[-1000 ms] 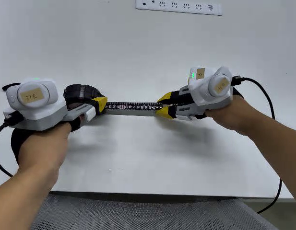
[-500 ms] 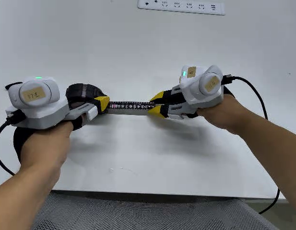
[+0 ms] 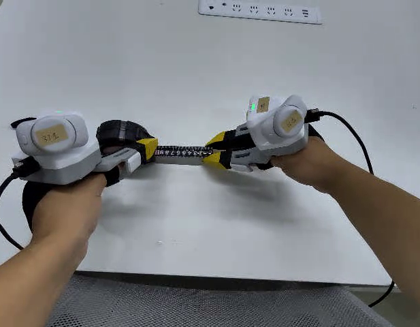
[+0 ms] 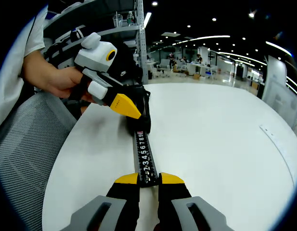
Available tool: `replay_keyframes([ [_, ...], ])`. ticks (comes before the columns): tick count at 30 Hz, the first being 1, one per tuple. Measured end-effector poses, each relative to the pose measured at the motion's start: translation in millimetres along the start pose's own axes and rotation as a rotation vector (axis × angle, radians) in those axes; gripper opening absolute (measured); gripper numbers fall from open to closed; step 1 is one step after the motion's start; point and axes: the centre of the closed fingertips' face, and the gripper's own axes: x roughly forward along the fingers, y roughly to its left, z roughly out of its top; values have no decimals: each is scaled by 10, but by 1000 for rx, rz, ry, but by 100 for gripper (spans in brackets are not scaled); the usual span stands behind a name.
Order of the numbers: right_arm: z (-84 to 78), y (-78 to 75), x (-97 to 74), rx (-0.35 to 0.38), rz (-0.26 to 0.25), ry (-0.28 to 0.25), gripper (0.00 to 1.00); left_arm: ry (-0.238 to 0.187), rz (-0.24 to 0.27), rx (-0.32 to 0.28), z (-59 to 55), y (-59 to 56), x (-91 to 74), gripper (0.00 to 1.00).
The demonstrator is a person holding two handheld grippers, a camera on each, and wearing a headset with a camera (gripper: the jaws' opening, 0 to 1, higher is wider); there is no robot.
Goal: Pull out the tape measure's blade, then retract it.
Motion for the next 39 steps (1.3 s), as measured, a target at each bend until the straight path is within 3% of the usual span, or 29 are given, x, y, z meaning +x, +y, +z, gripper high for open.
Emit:
replay_keyframes([
  [21, 142, 34, 182, 5, 0, -28, 10, 1, -3, -5, -1, -1, -1, 57],
  [39, 311, 53, 437, 9, 13, -55, 10, 3, -5, -7, 1, -4, -4, 57],
])
